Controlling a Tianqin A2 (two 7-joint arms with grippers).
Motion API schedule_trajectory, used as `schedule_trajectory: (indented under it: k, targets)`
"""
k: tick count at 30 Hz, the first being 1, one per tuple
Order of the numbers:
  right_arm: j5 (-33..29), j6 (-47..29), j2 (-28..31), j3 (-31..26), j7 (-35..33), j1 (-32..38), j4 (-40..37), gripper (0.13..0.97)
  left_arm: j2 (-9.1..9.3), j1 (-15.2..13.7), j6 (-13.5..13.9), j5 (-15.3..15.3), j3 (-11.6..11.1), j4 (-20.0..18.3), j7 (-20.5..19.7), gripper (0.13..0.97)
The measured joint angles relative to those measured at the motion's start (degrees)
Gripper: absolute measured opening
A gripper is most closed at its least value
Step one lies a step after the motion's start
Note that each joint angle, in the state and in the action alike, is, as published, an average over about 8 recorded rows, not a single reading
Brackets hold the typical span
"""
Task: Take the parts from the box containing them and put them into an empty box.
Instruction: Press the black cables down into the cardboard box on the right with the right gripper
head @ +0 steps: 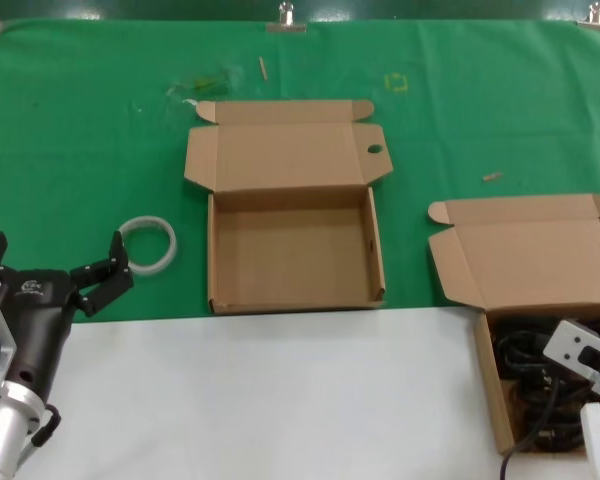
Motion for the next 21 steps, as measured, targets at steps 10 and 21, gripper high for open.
schedule_trajectory:
  k: [10, 21]
  targets:
    - [0.06, -0.84, 0.0, -0.06, -0.08, 0.46, -1.17, 0.966, 0.0, 0.0, 0.0, 0.0, 0.0, 0.0, 0.0, 0.965]
    - [0.33, -3.63, -0.03, -1.7, 1.47, 2.39, -6.01, 0.966, 0.0, 0.0, 0.0, 0.0, 0.0, 0.0, 0.0, 0.965]
